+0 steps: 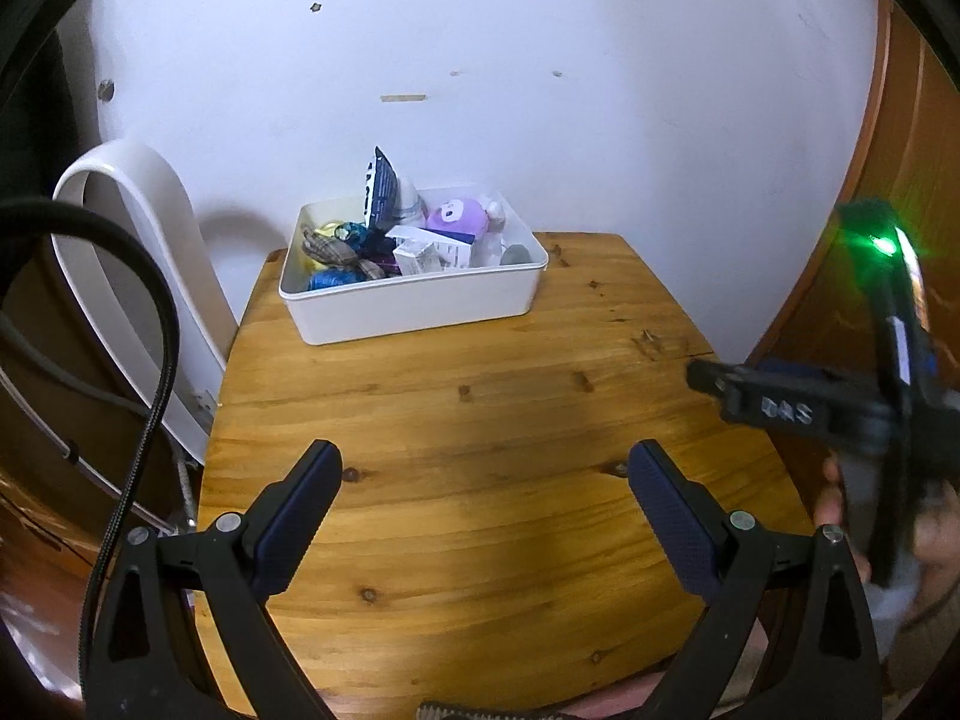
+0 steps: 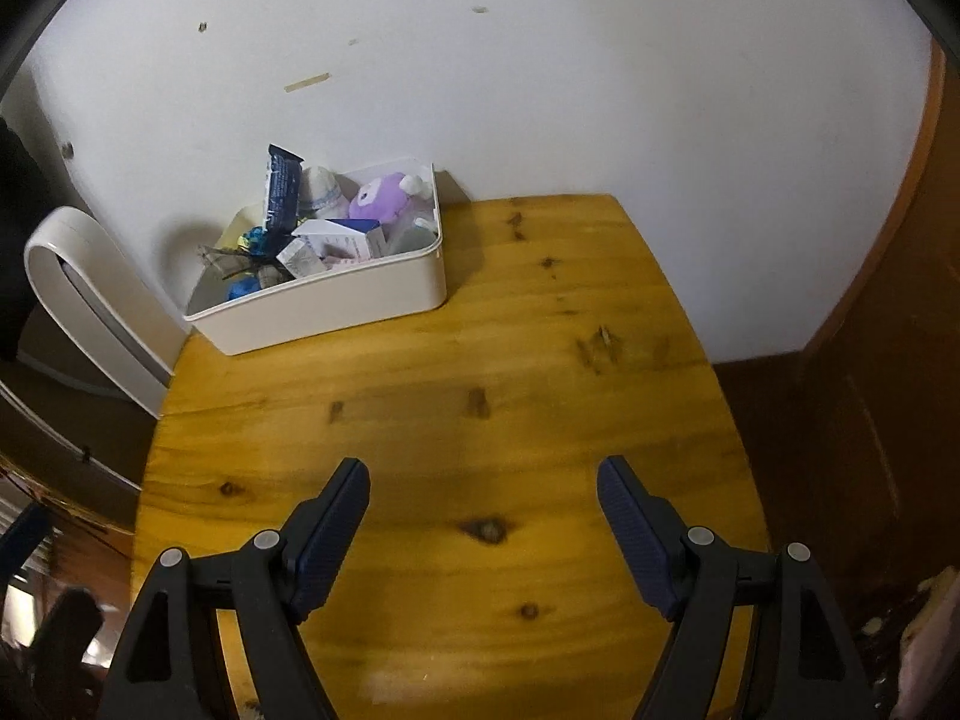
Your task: Organize objects
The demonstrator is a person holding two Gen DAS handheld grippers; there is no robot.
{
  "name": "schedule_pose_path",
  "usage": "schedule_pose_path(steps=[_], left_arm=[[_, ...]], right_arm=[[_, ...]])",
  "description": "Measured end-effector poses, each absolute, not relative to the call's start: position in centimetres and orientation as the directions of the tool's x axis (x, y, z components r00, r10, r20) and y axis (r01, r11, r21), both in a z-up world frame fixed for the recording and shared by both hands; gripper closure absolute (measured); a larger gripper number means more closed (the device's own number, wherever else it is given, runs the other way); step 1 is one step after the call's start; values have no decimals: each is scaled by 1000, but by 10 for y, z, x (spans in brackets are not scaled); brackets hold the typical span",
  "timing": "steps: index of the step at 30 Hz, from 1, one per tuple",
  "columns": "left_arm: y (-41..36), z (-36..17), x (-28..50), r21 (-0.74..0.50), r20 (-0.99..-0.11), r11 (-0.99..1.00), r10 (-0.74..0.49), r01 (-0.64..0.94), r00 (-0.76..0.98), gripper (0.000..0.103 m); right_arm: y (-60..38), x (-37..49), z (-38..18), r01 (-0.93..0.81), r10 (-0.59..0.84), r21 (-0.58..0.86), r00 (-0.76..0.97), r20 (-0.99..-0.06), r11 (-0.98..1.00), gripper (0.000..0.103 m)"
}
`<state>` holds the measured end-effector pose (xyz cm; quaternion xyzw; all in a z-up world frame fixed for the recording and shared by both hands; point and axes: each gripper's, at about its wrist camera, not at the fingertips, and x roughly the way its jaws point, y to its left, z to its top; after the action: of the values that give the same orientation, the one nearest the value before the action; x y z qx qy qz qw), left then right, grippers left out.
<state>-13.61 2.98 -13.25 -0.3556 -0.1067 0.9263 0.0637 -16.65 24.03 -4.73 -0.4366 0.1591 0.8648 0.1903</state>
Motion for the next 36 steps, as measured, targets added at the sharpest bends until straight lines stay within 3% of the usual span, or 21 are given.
schedule_pose_path(steps=[36], left_arm=[[49,-149,-164,-227,-747,-974,162,18,-645,6]], right_arm=[[222,-120,-23,-498,256,68,-552,-794,-864,24]])
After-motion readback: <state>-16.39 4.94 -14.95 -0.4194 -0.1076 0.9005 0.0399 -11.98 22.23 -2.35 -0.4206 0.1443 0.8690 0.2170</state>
